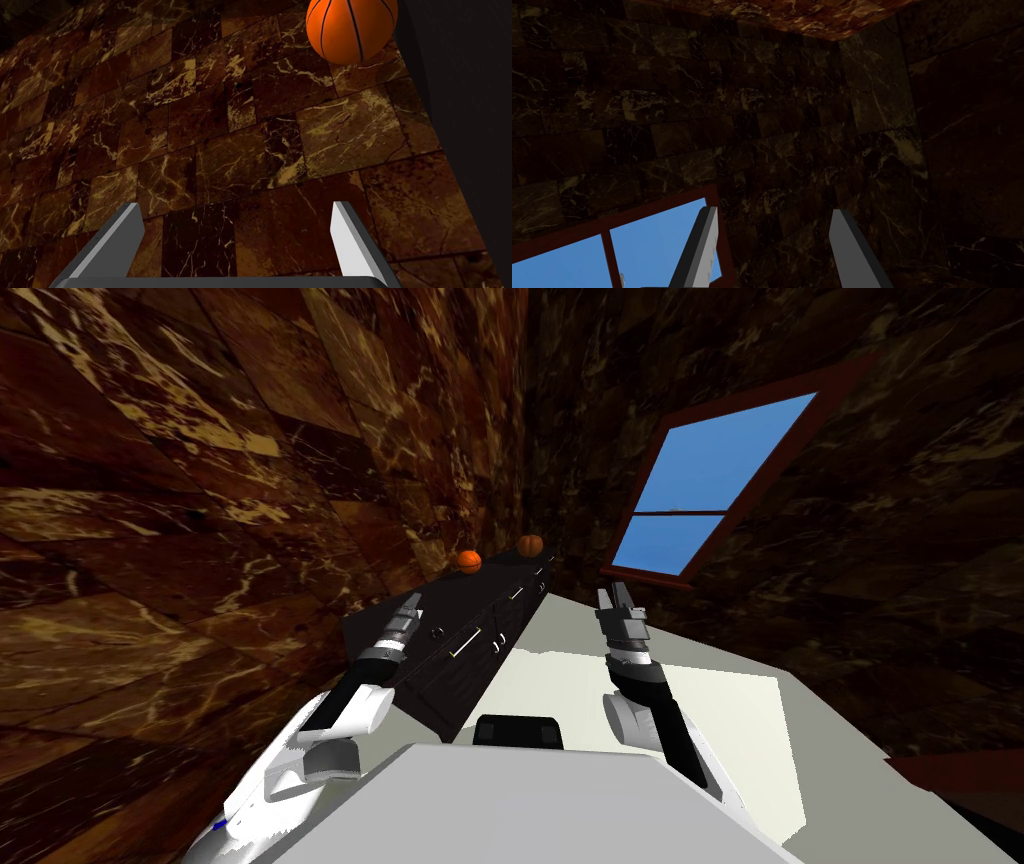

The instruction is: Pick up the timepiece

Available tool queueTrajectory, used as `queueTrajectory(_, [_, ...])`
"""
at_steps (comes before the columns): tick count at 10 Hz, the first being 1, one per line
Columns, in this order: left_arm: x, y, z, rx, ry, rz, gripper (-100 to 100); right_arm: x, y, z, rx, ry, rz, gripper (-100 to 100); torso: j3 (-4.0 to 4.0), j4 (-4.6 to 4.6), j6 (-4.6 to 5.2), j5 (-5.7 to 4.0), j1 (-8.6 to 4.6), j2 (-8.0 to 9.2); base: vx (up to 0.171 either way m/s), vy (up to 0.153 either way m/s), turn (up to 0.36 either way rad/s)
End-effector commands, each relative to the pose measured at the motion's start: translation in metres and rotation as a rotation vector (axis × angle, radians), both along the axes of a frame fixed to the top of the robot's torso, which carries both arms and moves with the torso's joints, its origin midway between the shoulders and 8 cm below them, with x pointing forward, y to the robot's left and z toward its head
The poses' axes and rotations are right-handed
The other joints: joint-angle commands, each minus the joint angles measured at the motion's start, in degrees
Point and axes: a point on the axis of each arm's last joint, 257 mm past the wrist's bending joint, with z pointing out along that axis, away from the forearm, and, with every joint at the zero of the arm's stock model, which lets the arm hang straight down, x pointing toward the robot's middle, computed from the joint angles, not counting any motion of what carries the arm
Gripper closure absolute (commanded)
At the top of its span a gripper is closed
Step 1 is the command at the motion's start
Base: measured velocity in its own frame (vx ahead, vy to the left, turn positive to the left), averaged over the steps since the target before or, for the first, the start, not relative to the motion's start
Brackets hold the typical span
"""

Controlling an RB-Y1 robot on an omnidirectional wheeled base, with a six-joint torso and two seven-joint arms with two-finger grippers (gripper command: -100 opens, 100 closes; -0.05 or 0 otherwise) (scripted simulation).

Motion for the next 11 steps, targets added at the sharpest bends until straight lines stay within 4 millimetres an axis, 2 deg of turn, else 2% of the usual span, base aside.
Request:
queueTrajectory(1, [0.0,0.011,-0.001,0.015,0.035,0.019,-100,0.0,0.0,0.0,0.0,0.0,0.0,0,0.0,0.0,0.0,0.0,0.0,0.0,0.075,-0.054,0.012])
queueTrajectory(3, [0.001,0.014,-0.01,0.009,0.068,0.03,-100,0.0,0.0,0.0,0.0,0.0,0.0,0,-0.05,-0.02,0.0,-0.01,-0.03,-0.07,0.049,-0.039,0.009])
queueTrajectory(4, [0.001,0.023,-0.013,0.023,0.1,0.045,-100,0.0,0.0,0.0,0.0,0.0,0.0,0,0.01,0.0,0.0,0.01,0.04,0.03,0.042,-0.034,0.013])
queueTrajectory(11, [-0.004,0.054,-0.043,0.057,0.278,0.11,-100,0.0,0.0,0.0,0.0,0.0,0.0,0,-0.03,-0.01,0.0,0.0,-0.02,-0.04,0.063,-0.045,0.02])
